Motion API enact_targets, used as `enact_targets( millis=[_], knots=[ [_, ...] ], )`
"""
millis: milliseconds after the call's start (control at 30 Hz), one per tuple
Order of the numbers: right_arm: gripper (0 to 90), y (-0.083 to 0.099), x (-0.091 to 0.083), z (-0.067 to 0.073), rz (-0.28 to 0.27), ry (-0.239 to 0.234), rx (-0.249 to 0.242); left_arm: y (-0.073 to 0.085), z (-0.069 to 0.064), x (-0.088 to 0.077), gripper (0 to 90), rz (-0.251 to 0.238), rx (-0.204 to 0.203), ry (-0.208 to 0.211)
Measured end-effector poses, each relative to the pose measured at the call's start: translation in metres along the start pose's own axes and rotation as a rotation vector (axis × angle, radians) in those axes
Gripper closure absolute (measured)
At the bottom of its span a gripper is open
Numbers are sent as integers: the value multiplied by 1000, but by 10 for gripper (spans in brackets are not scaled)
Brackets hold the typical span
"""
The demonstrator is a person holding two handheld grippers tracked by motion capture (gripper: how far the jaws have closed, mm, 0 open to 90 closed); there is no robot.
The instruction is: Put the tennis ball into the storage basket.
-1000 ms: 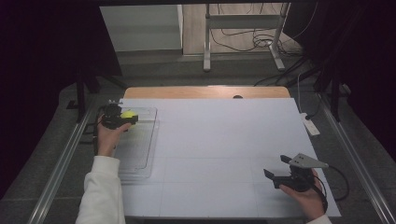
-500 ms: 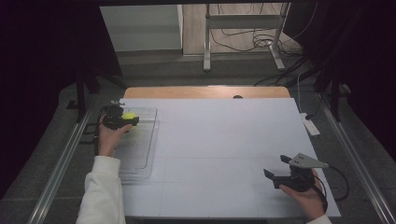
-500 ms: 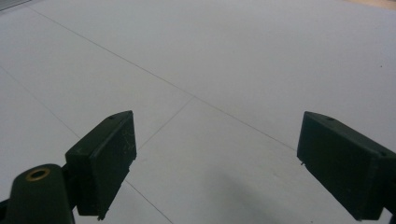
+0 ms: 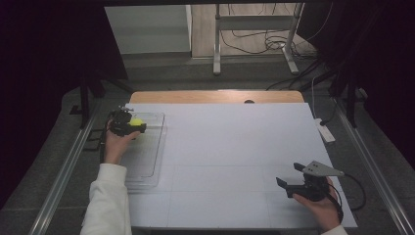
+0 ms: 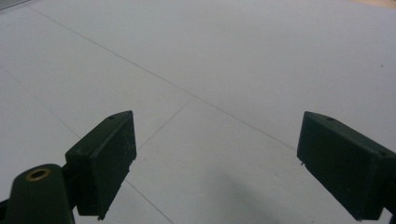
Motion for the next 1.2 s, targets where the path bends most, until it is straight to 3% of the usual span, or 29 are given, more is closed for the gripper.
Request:
enact_targets(
  millis=[300, 467, 833, 1200],
  knots=[
    [122, 0, 0, 0, 0, 0, 0, 4, -4, 6, 266, 43, 53, -24],
    [122, 0, 0, 0, 1, -1, 0, 7, -3, 9, 264, 72, 87, -67],
    [122, 0, 1, 0, 0, -2, 1, 8, -4, 10, 252, 75, 104, -84],
    [123, 0, 0, 0, 2, 1, -1, -2, -8, 1, 171, -9, 81, -46]
  ],
)
Point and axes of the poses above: each handheld gripper's, and its own axes: x roughly forward along the jaws, y roughly out of its underside, z roughly to its left, the point moved 8 cm from there along x, roughly forward along the jaws, and after that the axes turned 8 degrees about -x, right-handed, at the moved point
